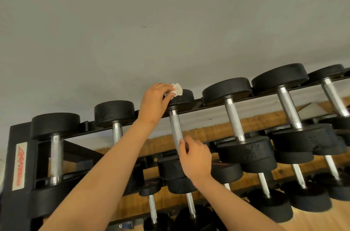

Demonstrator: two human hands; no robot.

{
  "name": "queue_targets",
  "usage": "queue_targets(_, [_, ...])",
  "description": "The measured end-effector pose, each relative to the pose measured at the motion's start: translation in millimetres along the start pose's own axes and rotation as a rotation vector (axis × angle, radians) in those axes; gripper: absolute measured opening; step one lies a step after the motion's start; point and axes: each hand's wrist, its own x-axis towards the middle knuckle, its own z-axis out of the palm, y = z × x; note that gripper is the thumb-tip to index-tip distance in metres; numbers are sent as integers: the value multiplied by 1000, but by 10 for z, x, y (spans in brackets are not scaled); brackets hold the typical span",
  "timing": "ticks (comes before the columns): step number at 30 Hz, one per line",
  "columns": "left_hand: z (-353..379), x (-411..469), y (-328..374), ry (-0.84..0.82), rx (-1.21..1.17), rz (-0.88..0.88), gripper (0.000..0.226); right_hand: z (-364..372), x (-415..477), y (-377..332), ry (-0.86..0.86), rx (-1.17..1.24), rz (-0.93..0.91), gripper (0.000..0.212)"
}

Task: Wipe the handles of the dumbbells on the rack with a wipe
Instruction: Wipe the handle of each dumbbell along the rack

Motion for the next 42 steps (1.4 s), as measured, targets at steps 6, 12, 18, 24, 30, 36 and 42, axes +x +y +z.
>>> queue_targets(6, [21, -323, -31, 74, -31, 15, 17, 18, -8, 7, 37, -10, -10, 42])
queue_targets(12, [81, -220, -21, 138, -88, -95, 14, -4, -7, 1, 13, -11, -17, 35])
queue_targets(18, [152, -428, -24, 203, -122, -154, 14, 10, -7, 22, 1, 1, -17, 37])
queue_targets(24, [141, -343, -33, 256, -209, -251, 15, 35, -4, 43, -11, 30, -11, 40])
queue_targets(30, [174, -430, -68, 292, -240, -287, 12, 44, -4, 65, -20, 33, -15, 43])
queue_targets(36, [169, -399, -50, 314, -247, -329, 5, 16, -12, 46, 1, 52, -18, 39])
queue_targets(42, [142, -362, -140, 279, -272, -308, 6, 27, -2, 43, 29, 47, -41, 37])
